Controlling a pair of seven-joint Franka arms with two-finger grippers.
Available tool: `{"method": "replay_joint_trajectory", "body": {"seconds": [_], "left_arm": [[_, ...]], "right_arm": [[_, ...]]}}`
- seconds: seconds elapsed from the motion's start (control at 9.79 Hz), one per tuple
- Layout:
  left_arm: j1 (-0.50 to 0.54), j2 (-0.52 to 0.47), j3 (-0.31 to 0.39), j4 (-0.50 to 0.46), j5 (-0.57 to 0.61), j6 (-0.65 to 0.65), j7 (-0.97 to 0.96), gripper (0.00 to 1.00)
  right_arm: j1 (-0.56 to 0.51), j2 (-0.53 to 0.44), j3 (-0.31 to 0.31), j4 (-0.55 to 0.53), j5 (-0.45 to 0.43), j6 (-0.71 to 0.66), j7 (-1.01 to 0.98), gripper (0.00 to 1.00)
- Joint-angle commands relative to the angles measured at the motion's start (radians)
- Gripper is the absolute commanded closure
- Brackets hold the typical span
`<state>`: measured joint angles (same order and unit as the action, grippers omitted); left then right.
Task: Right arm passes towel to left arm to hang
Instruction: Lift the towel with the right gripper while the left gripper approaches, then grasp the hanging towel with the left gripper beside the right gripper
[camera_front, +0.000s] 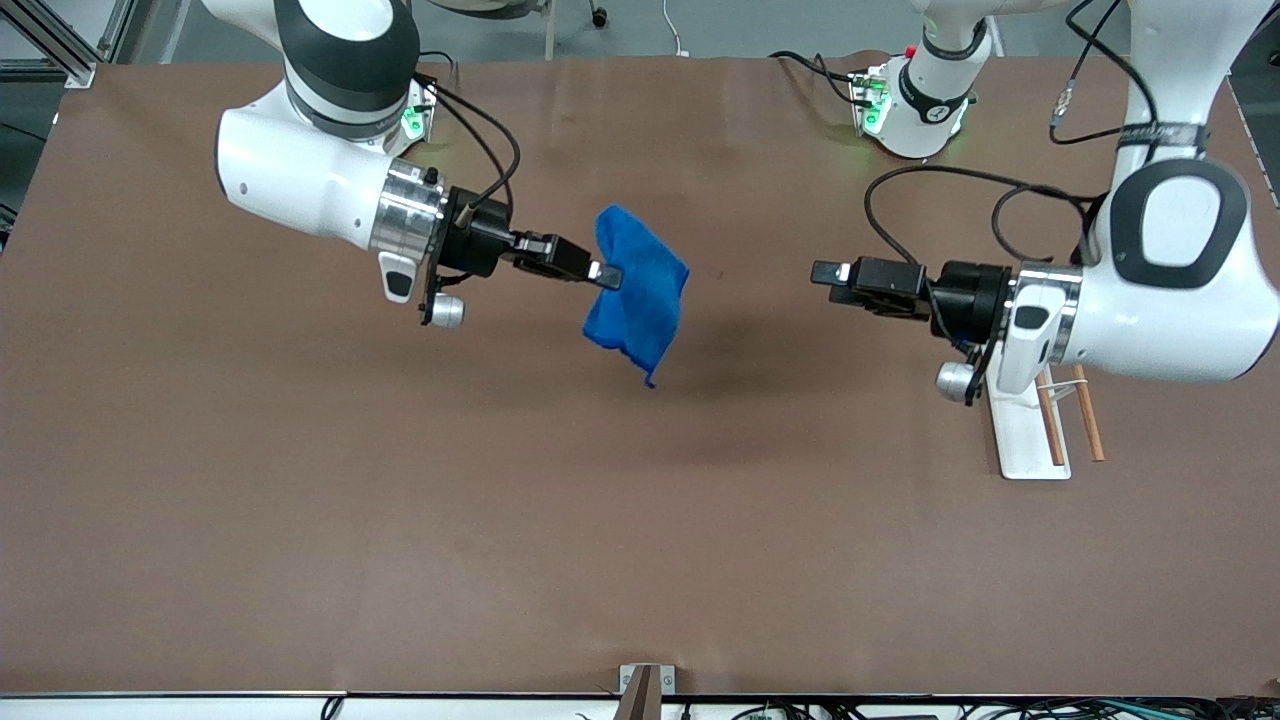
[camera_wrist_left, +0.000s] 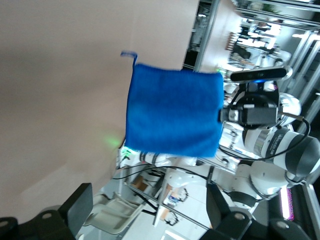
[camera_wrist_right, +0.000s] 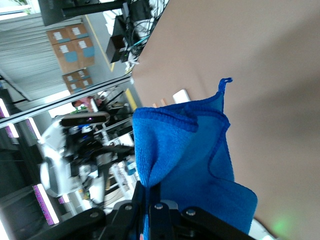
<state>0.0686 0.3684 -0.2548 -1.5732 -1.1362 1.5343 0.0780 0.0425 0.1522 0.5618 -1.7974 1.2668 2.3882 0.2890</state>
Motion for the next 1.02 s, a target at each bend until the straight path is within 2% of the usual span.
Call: {"method": "replay_joint_trajectory", "body": {"seconds": [0.0,0.2,0.41,0.51,0.92], "left_arm": [[0.005,0.09,-0.018,-0.027,-0.078,0.006,0.13,0.0],[0.004,0.141,-0.023,-0.077,-0.193,-0.002,0.225,0.0],[0.013,0.141,-0.072,-0.219,-0.368,-0.003,0.345,0.0],[0.01,0.142,-0.083,-0.27,-0.411,-0.003,0.437,0.01],[0.019,0.136,-0.156,-0.349,-0.561,-0.005,0.476,0.05]], "right_arm": [[-0.018,0.004,0.056,0.016,0.13,0.06,-0.004,1.0],[-0.018,0.004,0.095,0.018,0.201,0.107,-0.004,1.0],[-0.01,0.004,0.122,0.032,0.262,0.157,-0.004,1.0],[-0.001,0.006,0.122,0.041,0.285,0.164,-0.007,1.0],[0.005,0.023,0.122,0.062,0.29,0.192,-0.008,1.0]]}}
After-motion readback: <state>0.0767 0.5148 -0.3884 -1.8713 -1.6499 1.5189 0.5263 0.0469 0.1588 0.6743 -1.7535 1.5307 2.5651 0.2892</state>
